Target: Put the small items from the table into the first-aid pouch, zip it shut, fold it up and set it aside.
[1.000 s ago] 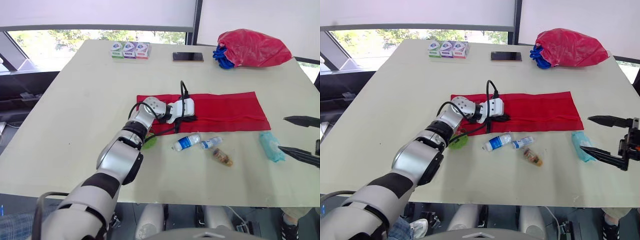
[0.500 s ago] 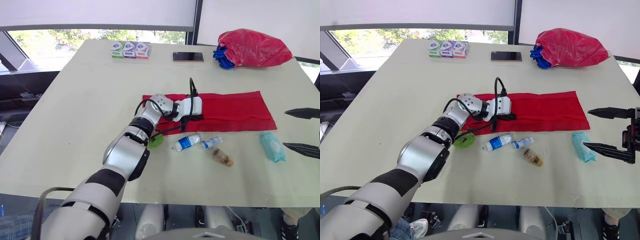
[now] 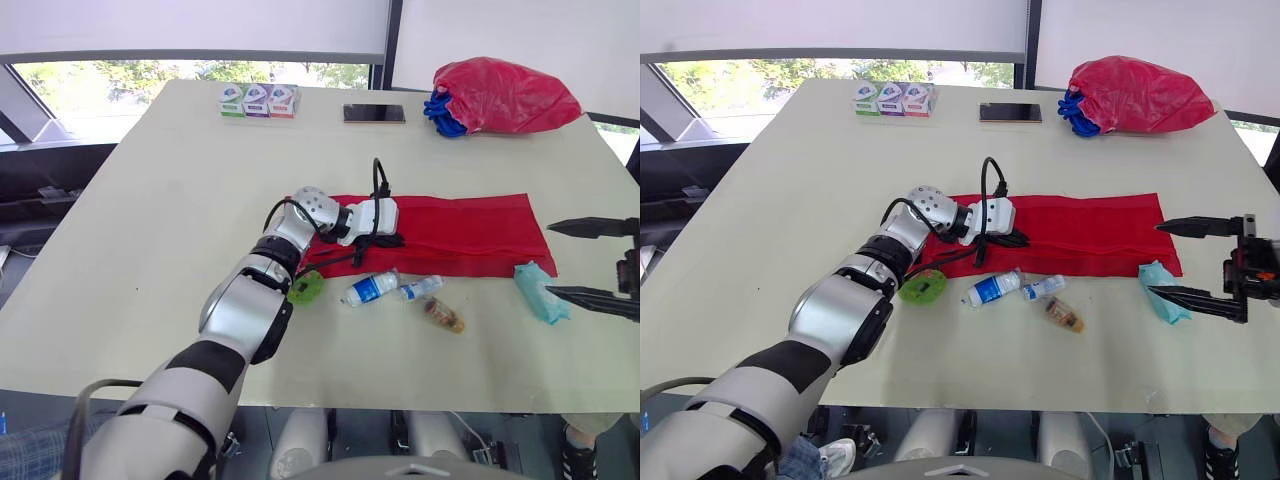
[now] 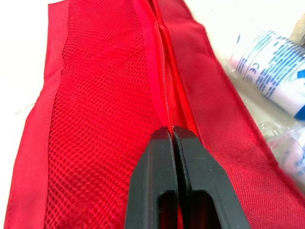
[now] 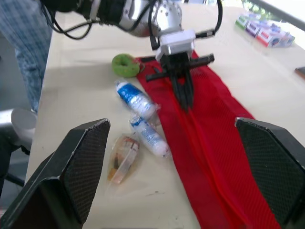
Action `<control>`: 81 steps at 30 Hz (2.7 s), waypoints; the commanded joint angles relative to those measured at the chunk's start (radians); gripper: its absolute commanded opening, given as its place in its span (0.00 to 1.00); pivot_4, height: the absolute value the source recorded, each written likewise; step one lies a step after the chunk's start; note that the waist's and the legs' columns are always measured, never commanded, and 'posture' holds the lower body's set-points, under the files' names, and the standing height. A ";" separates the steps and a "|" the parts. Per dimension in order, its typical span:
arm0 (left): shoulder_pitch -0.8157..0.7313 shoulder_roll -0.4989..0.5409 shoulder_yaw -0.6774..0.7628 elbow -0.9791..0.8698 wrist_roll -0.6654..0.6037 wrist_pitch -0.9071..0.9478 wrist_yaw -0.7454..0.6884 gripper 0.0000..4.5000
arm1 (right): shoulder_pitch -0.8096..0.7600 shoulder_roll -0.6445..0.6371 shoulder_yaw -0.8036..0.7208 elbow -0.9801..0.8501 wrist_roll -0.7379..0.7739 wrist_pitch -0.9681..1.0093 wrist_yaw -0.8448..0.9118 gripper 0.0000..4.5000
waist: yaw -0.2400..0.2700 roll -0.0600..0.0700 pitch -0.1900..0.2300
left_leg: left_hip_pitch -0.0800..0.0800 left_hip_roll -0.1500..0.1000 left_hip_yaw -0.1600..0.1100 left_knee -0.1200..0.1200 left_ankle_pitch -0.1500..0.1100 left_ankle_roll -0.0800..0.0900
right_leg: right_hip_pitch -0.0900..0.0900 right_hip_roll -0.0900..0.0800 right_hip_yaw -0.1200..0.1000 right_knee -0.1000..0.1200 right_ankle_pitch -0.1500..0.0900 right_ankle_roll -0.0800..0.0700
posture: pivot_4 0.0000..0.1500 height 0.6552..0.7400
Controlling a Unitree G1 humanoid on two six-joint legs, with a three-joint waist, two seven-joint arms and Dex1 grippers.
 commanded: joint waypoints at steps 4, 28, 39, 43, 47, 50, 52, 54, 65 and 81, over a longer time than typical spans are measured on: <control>0.025 0.024 0.012 -0.031 -0.011 -0.028 -0.012 0.01 | -0.133 0.042 0.205 -0.155 -0.115 0.067 -0.189 1.00 | -0.003 0.000 0.000 | 0.000 0.000 0.000 0.000 0.000 0.000 | -0.001 0.000 0.000 0.001 0.000 0.000 | 1.00 1.00; 0.079 0.086 0.043 -0.084 -0.032 -0.030 -0.058 0.01 | -0.578 0.347 0.923 -0.206 -0.623 0.385 -0.415 1.00 | -0.001 0.001 0.000 | -0.002 -0.001 -0.001 0.001 0.000 0.000 | -0.002 0.001 -0.001 0.001 0.000 0.000 | 1.00 1.00; 0.090 0.103 0.039 -0.089 -0.033 -0.029 -0.074 0.00 | -0.665 0.416 1.054 -0.201 -0.720 0.511 -0.417 0.89 | -0.007 0.001 0.000 | -0.002 -0.001 -0.001 0.001 0.000 0.000 | -0.002 0.001 -0.002 0.001 0.000 0.000 | 1.00 1.00; 0.086 0.101 0.038 -0.088 -0.034 -0.026 -0.073 0.00 | -0.685 0.437 1.080 -0.185 -0.759 0.528 -0.425 0.51 | -0.012 0.001 0.000 | -0.003 -0.001 -0.002 0.001 0.000 0.000 | -0.002 0.001 -0.002 0.001 0.000 0.000 | 1.00 1.00; 0.086 0.099 0.037 -0.090 -0.037 -0.025 -0.074 0.00 | -0.694 0.441 1.080 -0.194 -0.768 0.547 -0.418 0.08 | -0.015 0.001 0.000 | -0.003 -0.001 -0.003 0.002 0.000 0.000 | -0.002 0.001 -0.002 0.001 0.000 0.000 | 1.00 1.00; 0.088 0.097 0.038 -0.092 -0.038 -0.025 -0.074 0.00 | -0.692 0.450 1.028 -0.226 -0.725 0.595 -0.413 0.02 | -0.016 0.001 0.000 | -0.003 -0.001 -0.004 0.002 0.000 0.000 | -0.002 0.001 -0.004 0.001 0.000 0.000 | 1.00 1.00; 0.089 0.097 0.041 -0.093 -0.043 -0.023 -0.076 0.00 | -0.689 0.433 0.994 -0.249 -0.702 0.622 -0.405 0.02 | -0.016 0.001 0.000 | -0.004 -0.001 -0.005 0.001 0.000 0.000 | -0.002 0.001 -0.004 0.001 0.000 0.000 | 1.00 1.00; 0.090 0.097 0.044 -0.095 -0.047 -0.021 -0.078 0.00 | -0.679 0.403 0.950 -0.281 -0.673 0.659 -0.394 0.02 | -0.016 0.001 0.000 | -0.004 -0.001 -0.005 0.002 0.000 0.000 | -0.002 0.001 -0.005 0.001 0.000 0.000 | 1.00 1.00; 0.097 0.099 0.046 -0.107 -0.059 -0.011 -0.079 0.00 | -0.626 0.216 0.801 -0.277 -0.645 0.688 -0.434 0.02 | -0.018 0.001 0.000 | -0.006 -0.001 -0.008 0.002 0.000 0.000 | -0.002 0.000 -0.007 0.000 0.000 0.000 | 1.00 1.00; 0.114 0.093 0.038 -0.121 -0.056 -0.014 -0.087 0.00 | -0.587 0.290 0.788 -0.157 -0.636 0.688 -0.565 0.35 | -0.021 0.001 0.000 | -0.007 -0.002 -0.008 0.001 0.000 0.000 | -0.002 -0.001 -0.007 0.000 0.000 0.000 | 1.00 1.00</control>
